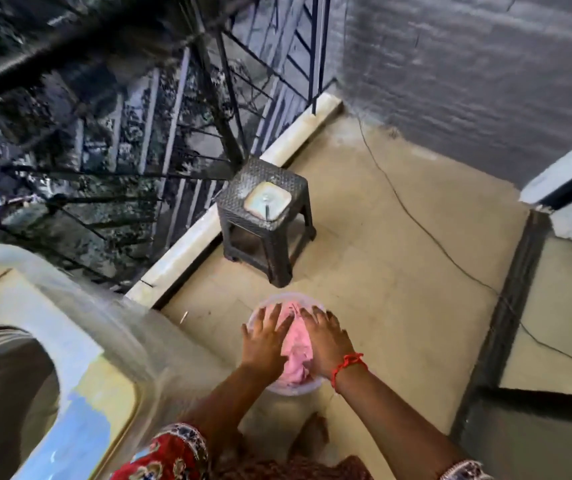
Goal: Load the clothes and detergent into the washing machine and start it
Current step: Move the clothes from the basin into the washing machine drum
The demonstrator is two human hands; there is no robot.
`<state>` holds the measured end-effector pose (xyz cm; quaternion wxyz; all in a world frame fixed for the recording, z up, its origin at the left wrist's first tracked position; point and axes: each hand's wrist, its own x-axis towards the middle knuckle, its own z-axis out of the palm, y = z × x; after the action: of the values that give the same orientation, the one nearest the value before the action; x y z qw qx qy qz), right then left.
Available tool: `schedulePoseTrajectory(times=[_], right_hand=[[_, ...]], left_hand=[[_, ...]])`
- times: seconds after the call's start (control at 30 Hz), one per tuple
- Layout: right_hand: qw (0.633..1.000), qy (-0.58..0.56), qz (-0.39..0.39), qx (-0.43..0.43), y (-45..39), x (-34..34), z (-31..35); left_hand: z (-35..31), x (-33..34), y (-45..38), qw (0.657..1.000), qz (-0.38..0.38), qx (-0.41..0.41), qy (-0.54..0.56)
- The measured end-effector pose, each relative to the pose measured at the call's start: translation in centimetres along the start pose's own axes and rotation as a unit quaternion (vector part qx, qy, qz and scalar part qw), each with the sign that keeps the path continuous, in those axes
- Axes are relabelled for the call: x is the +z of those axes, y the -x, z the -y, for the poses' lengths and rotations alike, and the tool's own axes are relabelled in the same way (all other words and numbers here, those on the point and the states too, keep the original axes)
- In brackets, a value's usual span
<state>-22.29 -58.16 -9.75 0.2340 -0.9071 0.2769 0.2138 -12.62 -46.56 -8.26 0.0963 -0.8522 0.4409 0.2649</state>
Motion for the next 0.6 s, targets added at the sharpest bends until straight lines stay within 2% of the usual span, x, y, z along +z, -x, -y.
schedulePoseTrajectory(times=[0.17, 0.37, 0.6], right_hand=[[0.997, -0.029, 0.068, 0.031, -2.8, 5.3, -3.3], [0.995, -0.023, 0.085, 0.046, -9.9, 13.3, -6.1], [0.995, 0.014, 0.079, 0.060, -19.3, 24.2, -8.8]], left_hand=[[1.5, 6.9, -3.5, 0.997, 0.077, -0.021, -0.004], [3.4, 15.9, -10.6, 0.995, 0.094, 0.010, 0.019], [4.3, 25.3, -21.0, 0.996, 0.083, -0.001, -0.009]])
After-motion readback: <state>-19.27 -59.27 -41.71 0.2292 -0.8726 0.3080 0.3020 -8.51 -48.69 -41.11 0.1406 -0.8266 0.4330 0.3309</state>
